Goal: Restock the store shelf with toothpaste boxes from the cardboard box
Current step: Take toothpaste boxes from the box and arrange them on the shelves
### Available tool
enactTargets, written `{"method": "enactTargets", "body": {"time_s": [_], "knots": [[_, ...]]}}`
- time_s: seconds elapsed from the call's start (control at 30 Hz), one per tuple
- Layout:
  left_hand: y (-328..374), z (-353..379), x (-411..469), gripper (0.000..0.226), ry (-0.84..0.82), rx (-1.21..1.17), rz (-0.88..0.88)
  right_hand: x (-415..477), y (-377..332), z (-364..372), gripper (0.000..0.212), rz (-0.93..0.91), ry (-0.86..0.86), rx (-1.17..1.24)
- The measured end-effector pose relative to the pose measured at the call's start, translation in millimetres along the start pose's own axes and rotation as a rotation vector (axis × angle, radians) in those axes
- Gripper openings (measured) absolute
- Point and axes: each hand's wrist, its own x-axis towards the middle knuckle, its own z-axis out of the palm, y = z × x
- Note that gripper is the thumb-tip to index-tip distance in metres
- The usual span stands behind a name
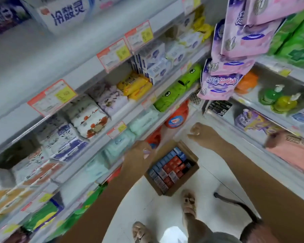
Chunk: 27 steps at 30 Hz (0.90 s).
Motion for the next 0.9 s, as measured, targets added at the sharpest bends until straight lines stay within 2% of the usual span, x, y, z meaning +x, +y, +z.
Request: {"method": "enactTargets", "body": {"time_s": [0.07, 0.13, 0.27, 0.4, 0.5, 0.6, 0.7, 0.8, 0.87, 0.9], "knots": [[-2.9, 35.4, 16.7, 0.005, -0.017, -0.029, -0.104, 19.1, 44.5, 14.3, 0.045, 0.094, -0.039, -0.009], [-7.3, 66.0, 36.4, 0.019, -0.069, -0.024, -0.220, 38.0, 80.9, 33.3, 0.042, 0.148, -0.089, -0.018], [-49.0, 130.0, 82.4, 0.030, -0.114, -0.052, -0.347, 78.6, 134.1, 85.1, 0.029, 0.133, -0.208, -0.096], [-113.0, 200.7, 129.9, 0.034, -0.129, -0.071, -0.436, 130.9, 178.1, 148.2, 0.030, 0.116, -0.196, -0.121], [-165.5, 251.3, 158.7, 0.036, -0.115, -0.042, -0.462, 182.5, 213.3, 187.6, 0.036, 0.036, -0.143, -0.281], [-220.2, 300.2, 174.0, 0.045, -0.175, 0.036, -0.484, 241.4, 246.4, 214.2, 0.030, -0.081, -0.143, -0.479], [-267.5, 345.1, 181.1, 0.044, -0.267, 0.080, -0.512, 285.6, 259.3, 240.7, 0.023, -0.310, -0.112, -0.681], [-299.6, 381.3, 186.7, 0.066, -0.320, 0.106, -0.517, 296.1, 254.0, 284.1, 0.009, -0.521, -0.137, -0.770], [-314.1, 396.6, 188.1, 0.074, -0.356, 0.185, -0.494, 298.5, 253.6, 318.4, 0.023, -0.438, -0.248, -0.688], [-320.1, 402.5, 187.8, 0.074, -0.371, 0.208, -0.500, 300.5, 257.3, 331.1, 0.030, -0.409, -0.243, -0.690]]}}
